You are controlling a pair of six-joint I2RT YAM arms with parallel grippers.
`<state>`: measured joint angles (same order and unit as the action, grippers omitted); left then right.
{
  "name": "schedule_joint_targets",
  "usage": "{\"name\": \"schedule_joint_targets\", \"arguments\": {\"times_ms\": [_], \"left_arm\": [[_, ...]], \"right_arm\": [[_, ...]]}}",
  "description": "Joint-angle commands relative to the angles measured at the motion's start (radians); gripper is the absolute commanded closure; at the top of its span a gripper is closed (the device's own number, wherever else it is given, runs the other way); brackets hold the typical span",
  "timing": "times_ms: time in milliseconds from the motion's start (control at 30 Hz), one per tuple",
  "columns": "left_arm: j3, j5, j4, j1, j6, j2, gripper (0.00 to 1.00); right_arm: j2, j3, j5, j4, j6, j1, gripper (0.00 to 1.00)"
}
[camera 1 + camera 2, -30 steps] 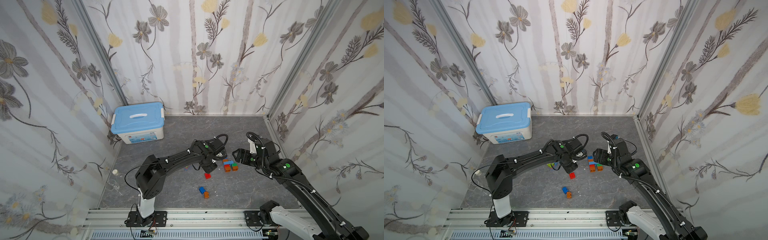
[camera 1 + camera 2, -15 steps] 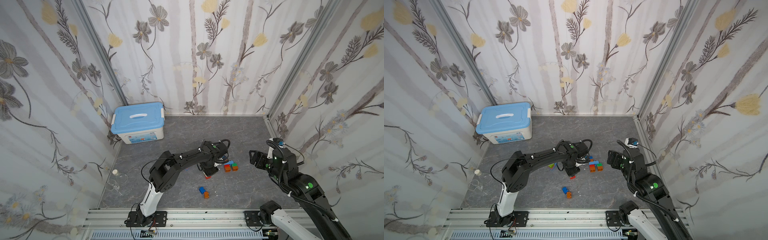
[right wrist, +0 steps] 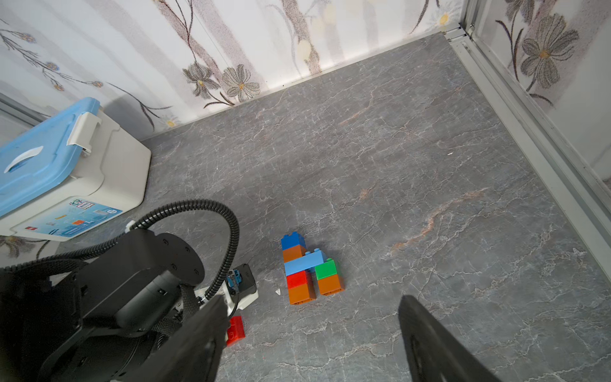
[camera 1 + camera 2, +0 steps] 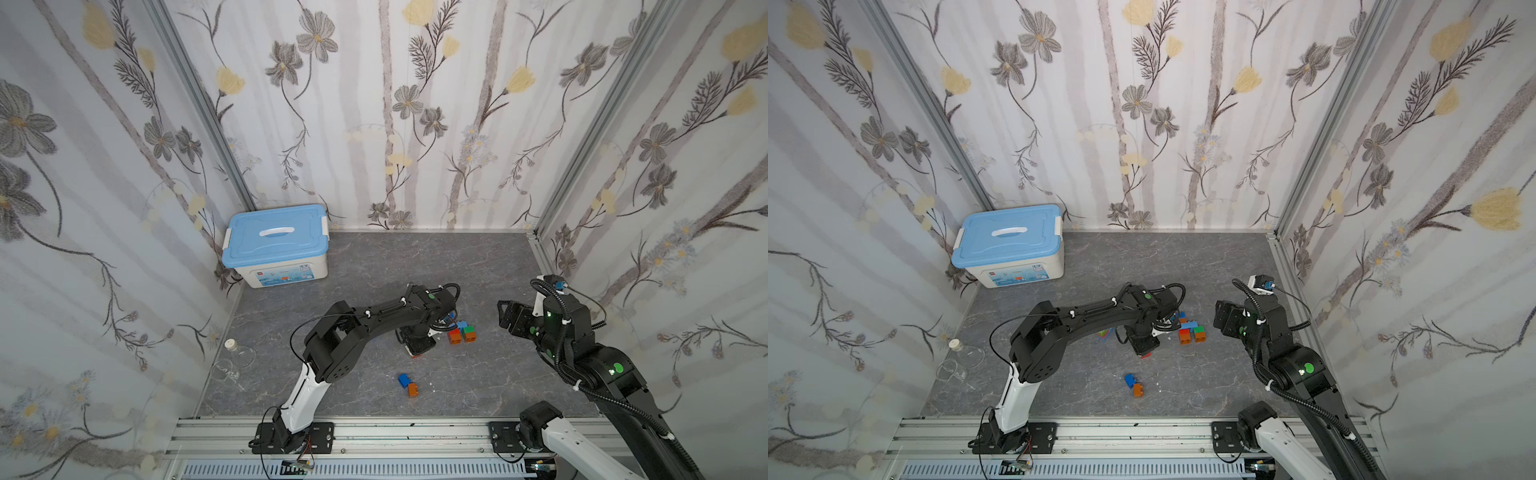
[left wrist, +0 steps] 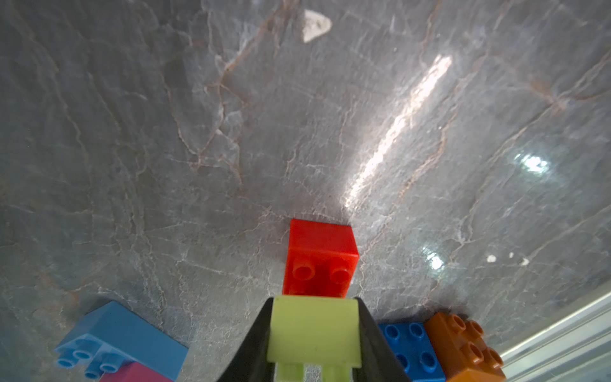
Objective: Assemble the letter h with lego
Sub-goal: Assemble the lego brick with the lego brick.
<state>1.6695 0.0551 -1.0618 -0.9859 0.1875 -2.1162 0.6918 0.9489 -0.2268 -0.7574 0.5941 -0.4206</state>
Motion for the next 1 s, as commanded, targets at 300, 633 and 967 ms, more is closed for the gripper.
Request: {"name": "schedule_joint_targets", "arguments": {"times_ms": [300, 633, 967], "left_arm": [[0.000, 0.020, 0.033, -0.013, 0.054, -0.020, 0.65], [0.003, 0.037, 0.064, -0.015, 0.066, -0.020, 0.59], [-0.015, 0.052, 0.089, -0.014, 0.070, 0.000, 0.57]], "right_arm": [[0.028, 0.010, 0.037, 0.033, 0.018, 0.000, 0.18], [0.035, 0.007, 0.039, 0.033, 0.019, 0.000, 0.18], [0.035, 0.001, 0.045, 0.034, 0.020, -0.001, 0.18]]}}
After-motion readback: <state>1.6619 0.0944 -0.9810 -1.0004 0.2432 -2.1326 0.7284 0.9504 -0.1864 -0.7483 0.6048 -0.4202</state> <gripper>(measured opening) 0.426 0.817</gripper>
